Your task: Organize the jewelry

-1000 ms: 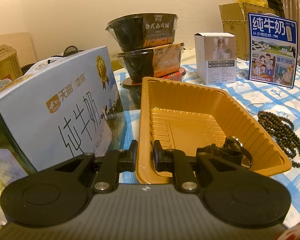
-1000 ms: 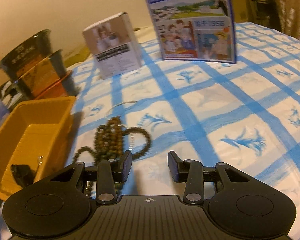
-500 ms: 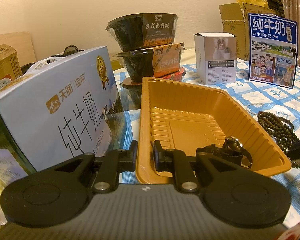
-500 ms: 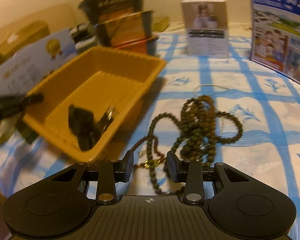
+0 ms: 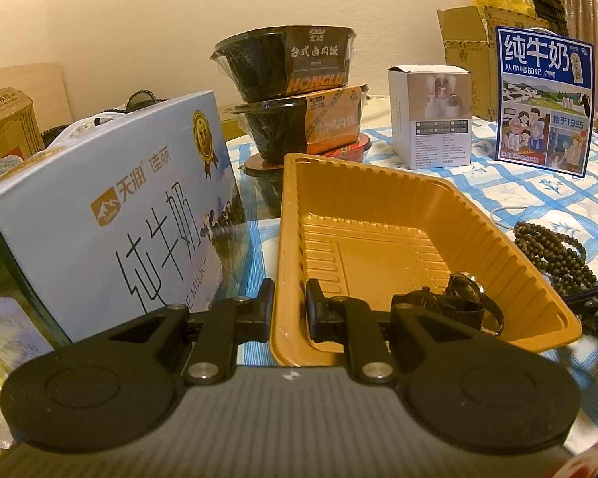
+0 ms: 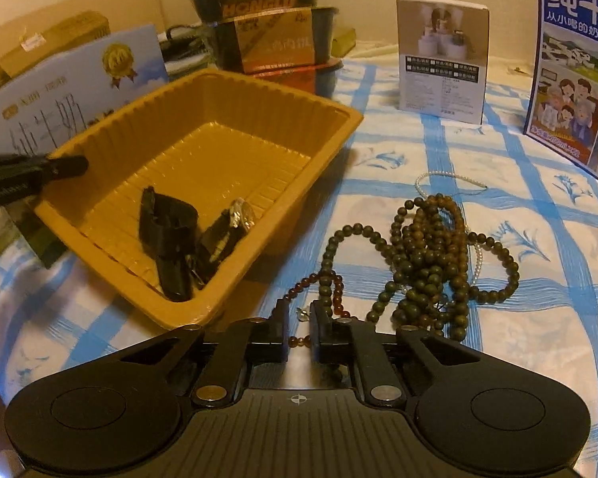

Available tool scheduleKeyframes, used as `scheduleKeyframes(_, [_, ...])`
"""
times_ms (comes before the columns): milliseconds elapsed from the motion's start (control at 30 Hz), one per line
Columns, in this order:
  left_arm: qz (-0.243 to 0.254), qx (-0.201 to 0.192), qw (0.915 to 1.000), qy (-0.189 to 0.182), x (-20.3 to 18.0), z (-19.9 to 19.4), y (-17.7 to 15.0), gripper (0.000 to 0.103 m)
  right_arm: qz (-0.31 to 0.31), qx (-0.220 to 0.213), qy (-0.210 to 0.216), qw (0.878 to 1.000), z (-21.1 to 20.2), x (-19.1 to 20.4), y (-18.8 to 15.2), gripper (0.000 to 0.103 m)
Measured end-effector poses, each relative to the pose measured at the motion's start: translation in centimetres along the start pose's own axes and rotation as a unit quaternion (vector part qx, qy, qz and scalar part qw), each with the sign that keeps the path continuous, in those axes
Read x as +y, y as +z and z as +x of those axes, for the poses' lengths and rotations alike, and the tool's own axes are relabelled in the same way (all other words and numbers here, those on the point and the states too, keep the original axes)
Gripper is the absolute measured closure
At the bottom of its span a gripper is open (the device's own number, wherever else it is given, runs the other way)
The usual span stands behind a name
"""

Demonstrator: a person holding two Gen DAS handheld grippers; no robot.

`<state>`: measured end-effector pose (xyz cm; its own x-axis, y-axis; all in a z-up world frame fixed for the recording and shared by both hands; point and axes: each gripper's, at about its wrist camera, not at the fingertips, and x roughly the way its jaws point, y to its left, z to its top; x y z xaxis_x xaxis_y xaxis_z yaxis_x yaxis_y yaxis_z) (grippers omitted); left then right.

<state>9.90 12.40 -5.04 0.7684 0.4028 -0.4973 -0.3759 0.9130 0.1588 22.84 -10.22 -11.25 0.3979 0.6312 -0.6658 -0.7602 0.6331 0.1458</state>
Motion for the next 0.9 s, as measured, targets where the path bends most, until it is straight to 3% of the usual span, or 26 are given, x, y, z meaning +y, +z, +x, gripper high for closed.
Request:
scheduleKeyframes(567, [0.0, 0.0, 1.0, 0.0, 0.0, 0.0, 0.0, 0.088, -0.065, -0.009, -0.043, 0.997, 1.2, 1.7, -0.4, 0.095])
scheduleKeyframes(767, [0.0, 0.0, 1.0, 0.0, 0.0, 0.0, 0.0, 0.088, -0.043, -0.056, -0.036, 0.997, -1.0, 1.3, 0.6, 0.095])
scheduleKeyframes(900, [0.001, 0.0, 1.0, -0.001, 0.1, 0.0, 0.0, 0.088, -0.019, -0.099, 0.011, 0.995, -3.2, 1.6, 2.2, 0.095])
